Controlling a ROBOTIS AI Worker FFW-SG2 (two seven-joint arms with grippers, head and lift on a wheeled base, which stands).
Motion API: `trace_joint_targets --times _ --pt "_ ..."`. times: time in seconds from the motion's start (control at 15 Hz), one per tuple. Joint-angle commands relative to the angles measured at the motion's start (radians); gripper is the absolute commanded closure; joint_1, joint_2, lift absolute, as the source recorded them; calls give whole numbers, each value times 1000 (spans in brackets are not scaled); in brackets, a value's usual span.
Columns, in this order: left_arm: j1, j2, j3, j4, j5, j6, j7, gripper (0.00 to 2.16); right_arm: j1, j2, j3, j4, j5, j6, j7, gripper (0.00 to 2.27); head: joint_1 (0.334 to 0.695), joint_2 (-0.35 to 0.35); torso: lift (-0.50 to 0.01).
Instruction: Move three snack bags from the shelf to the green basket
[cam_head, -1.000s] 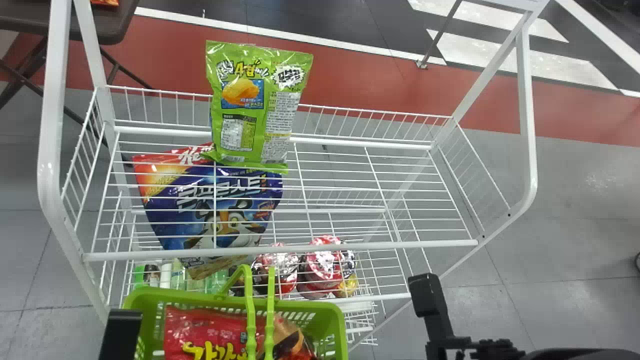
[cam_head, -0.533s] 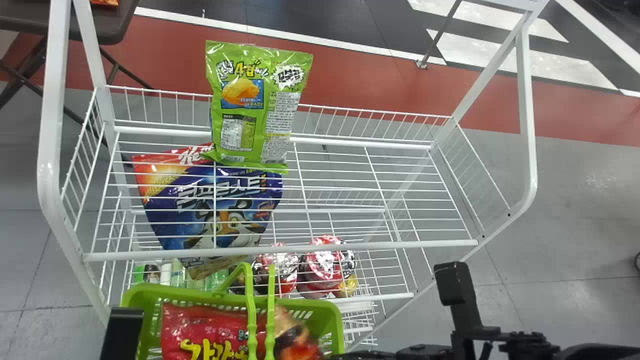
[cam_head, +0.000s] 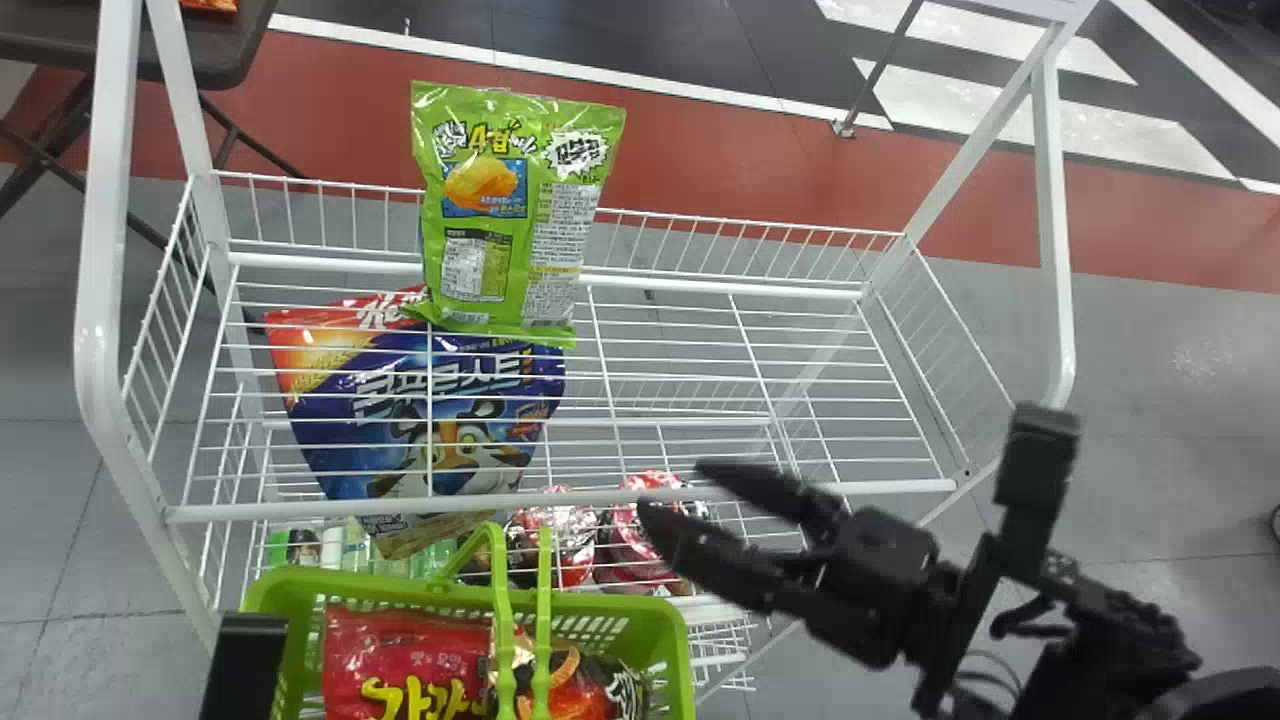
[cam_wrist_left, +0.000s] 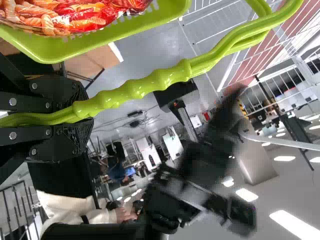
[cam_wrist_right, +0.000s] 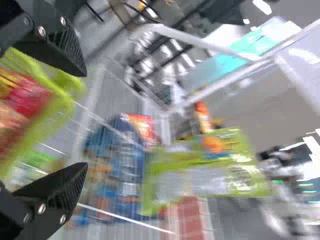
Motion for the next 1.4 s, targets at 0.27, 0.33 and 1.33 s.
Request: trace_joint_targets --times 0.27,0.33,1.33 --pt "13 -3 13 14 8 -34 -12 1754 91 41 129 3 185 -246 -349 87 695 -350 -43" --pt "13 -3 12 14 8 -34 -17 1754 114 46 162 18 231 -335 -389 87 695 -350 -43" --pt "117 -3 108 -9 46 -117 -58 1754 253 49 245 92 254 -684 -385 87 695 -350 -43"
